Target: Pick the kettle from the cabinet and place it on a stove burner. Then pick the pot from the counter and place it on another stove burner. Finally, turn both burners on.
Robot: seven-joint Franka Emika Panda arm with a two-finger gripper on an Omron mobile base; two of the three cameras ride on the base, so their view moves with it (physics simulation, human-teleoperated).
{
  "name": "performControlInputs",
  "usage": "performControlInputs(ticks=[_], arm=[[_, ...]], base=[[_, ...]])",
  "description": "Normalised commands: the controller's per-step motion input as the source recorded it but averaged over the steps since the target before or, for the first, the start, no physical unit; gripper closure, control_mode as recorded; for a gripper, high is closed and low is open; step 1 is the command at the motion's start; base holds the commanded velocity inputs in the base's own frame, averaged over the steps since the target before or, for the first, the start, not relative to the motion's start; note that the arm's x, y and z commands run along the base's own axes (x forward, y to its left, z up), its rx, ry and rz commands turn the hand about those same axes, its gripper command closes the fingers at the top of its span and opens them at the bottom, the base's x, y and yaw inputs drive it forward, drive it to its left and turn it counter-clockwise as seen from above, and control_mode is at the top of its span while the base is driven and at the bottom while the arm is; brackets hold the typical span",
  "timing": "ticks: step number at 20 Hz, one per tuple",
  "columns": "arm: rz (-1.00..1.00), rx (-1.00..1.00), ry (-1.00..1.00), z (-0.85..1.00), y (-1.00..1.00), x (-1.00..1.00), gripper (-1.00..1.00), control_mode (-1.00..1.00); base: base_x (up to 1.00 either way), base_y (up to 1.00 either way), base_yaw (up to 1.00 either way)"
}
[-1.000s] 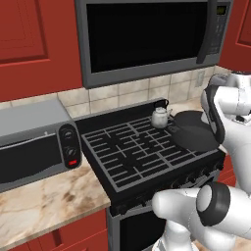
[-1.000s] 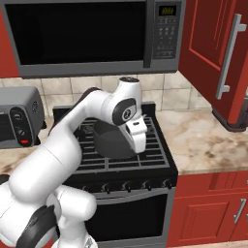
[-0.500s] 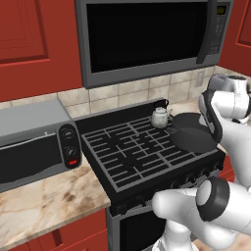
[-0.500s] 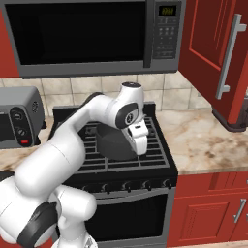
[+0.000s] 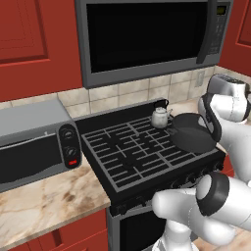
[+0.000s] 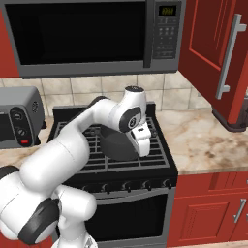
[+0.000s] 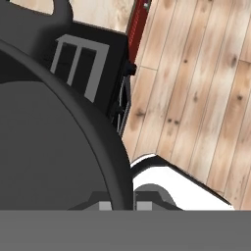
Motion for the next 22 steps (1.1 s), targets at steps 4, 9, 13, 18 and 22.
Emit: performControlInputs(ticks=[4, 9, 13, 18, 22], arm=[[0.00, 0.00, -0.01, -0.11, -0.09, 0.10, 1.00, -1.00], [0.00, 0.00, -0.01, -0.10, -0.05, 0.10, 1.00, -1.00], [0.00, 0.00, -0.01, -0.09, 0.00, 0.14, 1.00, -1.00], [0.00, 0.00, -0.02, -0.17, 0.00, 0.14, 1.00, -1.00], [0.00, -0.01, -0.03, -0.25, 0.00, 0.06, 1.00, -1.00]], base=[[0.00, 0.00, 0.00], [0.00, 0.00, 0.00], [0.00, 0.00, 0.00], [0.00, 0.00, 0.00], [0.00, 0.00, 0.00]])
